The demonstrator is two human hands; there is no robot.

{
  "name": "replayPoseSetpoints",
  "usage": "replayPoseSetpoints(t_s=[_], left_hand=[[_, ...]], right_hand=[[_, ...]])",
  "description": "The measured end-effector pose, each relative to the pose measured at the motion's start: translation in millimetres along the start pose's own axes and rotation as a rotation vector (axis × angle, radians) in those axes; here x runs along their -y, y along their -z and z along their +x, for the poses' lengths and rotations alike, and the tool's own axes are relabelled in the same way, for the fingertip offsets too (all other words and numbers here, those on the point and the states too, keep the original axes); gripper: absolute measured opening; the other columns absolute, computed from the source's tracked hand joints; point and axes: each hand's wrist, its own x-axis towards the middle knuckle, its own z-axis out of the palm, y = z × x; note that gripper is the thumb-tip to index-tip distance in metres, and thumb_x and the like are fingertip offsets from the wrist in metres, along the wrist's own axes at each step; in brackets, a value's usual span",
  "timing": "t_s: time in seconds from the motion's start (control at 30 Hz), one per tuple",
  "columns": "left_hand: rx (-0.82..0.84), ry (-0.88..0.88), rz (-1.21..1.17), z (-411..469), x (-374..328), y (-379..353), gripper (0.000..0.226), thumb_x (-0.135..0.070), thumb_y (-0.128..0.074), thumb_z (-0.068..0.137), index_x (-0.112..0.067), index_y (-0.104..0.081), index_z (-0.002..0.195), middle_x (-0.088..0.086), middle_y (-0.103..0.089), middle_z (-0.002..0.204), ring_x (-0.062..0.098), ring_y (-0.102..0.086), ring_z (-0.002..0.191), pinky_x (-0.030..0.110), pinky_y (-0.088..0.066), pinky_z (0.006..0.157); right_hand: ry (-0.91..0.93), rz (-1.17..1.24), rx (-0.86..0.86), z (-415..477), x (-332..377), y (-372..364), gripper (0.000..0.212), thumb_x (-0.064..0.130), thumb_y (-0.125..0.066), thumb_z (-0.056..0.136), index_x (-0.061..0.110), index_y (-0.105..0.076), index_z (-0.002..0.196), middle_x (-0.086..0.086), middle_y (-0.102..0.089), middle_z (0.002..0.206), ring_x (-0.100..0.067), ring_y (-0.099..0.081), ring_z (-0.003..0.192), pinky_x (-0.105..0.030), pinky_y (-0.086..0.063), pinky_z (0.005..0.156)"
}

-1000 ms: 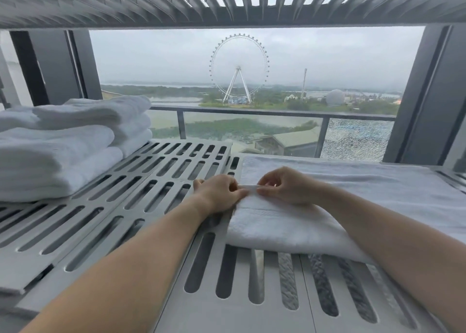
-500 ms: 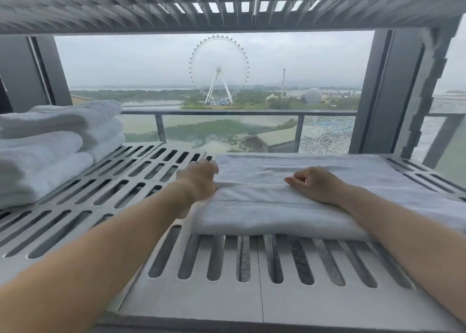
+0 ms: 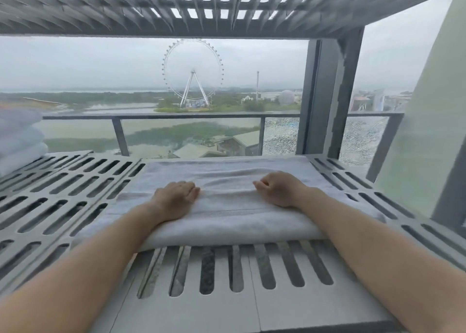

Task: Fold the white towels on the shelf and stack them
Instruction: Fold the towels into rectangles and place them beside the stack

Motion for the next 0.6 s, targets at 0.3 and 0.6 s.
replayPoseSetpoints(t_s=[0.3,0.6], left_hand=[[-0.038,0.009,0.047,-5,-7,0,0.041,-0.036,-0.024,0.1,-0.013,-0.049,0.123,0.006,-0.045,0.139,0.021,-0.036,0.13,0.034,-0.024,0.107],[-0.024,0.073,0.114,-7,-5,0,0.04,-0.042,-0.02,0.099,-0.019,-0.051,0.106,0.004,-0.049,0.125,0.023,-0.038,0.123,0.041,-0.023,0.1]], right_hand=[[-0.04,-0.117,-0.038,-20,-64,13,0.053,0.043,-0.029,0.091,0.015,-0.038,0.048,-0.004,-0.046,0.052,-0.02,-0.046,0.052,-0.027,-0.028,0.048],[-0.145,-0.195,-0.106,-34,-90,20,0.048,0.039,-0.025,0.09,0.013,-0.046,0.057,-0.004,-0.05,0.066,-0.018,-0.049,0.063,-0.028,-0.029,0.052]])
